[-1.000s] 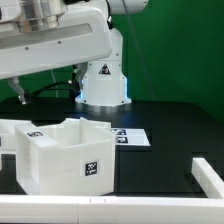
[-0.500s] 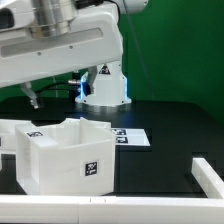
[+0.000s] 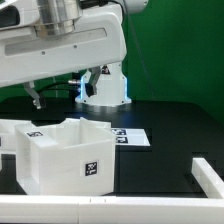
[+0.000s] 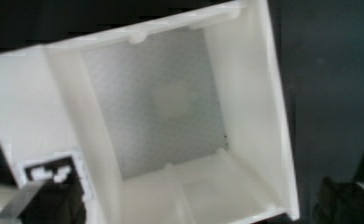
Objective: Assemble drawer
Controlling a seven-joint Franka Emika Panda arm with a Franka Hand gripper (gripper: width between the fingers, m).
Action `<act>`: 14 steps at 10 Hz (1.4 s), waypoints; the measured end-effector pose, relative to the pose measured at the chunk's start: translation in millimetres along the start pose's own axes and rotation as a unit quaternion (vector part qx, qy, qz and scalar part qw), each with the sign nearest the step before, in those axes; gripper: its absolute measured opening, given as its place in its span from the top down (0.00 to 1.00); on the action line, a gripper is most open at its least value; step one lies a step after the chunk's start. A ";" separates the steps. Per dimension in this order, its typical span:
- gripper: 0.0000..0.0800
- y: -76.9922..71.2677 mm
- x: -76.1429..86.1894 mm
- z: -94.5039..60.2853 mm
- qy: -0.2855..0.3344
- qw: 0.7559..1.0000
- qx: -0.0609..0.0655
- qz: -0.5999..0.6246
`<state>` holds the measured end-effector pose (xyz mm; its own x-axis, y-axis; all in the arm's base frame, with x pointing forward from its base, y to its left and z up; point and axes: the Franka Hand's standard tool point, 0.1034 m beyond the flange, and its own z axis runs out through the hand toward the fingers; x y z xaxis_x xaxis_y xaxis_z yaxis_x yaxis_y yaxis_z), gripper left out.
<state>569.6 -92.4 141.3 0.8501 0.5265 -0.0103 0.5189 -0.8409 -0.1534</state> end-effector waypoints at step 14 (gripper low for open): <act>0.19 -1.9 -18.7 16.4 0.009 0.928 -0.066 -0.368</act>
Offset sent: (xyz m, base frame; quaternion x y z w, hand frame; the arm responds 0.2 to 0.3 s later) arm 0.0000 0.0000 0.0000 0.0000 0.0000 0.0000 1.0000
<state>551.2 -98.6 125.6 0.2629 0.9626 0.0662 0.9645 -0.2641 0.0099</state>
